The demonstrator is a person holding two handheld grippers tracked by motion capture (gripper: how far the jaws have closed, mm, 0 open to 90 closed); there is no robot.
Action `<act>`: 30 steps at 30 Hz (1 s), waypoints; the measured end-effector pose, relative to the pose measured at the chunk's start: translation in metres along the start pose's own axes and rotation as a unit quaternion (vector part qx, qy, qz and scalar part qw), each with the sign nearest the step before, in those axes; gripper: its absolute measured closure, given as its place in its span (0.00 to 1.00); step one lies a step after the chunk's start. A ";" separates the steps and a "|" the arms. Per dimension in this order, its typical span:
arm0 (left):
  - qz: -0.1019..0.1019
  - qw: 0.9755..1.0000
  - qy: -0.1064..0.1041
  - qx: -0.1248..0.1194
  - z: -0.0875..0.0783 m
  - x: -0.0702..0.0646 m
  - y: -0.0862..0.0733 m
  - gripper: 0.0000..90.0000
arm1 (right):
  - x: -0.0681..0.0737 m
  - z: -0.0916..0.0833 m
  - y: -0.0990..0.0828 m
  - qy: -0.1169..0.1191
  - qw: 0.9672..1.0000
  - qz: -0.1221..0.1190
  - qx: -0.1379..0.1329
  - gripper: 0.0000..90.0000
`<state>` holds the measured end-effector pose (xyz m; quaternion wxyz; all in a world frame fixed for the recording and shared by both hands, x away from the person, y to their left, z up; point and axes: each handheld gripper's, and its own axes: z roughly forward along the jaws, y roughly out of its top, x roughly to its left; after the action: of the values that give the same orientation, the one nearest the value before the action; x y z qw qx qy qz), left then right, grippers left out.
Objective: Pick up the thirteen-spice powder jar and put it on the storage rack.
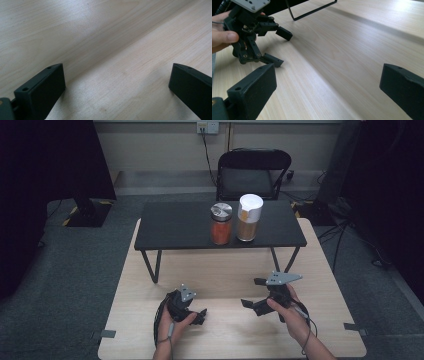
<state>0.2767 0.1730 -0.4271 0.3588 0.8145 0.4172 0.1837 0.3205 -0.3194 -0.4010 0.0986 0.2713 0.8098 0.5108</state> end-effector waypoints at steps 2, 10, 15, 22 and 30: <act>0.000 1.000 0.000 0.000 0.000 0.000 0.000 0.00 | 0.000 0.000 -0.003 -0.001 1.000 0.001 0.002 0.00; 0.000 1.000 0.000 0.000 0.000 0.000 0.000 0.00 | -0.001 -0.002 -0.013 -0.010 1.000 0.005 0.013 0.00; 0.000 1.000 0.000 0.000 0.000 0.000 0.000 0.00 | -0.002 -0.003 -0.019 -0.015 1.000 0.008 0.018 0.00; 0.000 1.000 0.000 0.000 0.000 0.000 0.000 0.00 | -0.001 -0.006 -0.023 -0.031 0.999 -0.004 0.039 0.00; 0.000 1.000 0.000 0.000 0.000 0.000 0.000 0.00 | 0.002 -0.009 -0.023 -0.056 0.996 -0.021 0.072 0.01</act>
<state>0.2767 0.1730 -0.4271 0.3588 0.8145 0.4173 0.1837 0.3074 -0.3326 -0.4168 0.1344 0.2890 0.8430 0.4333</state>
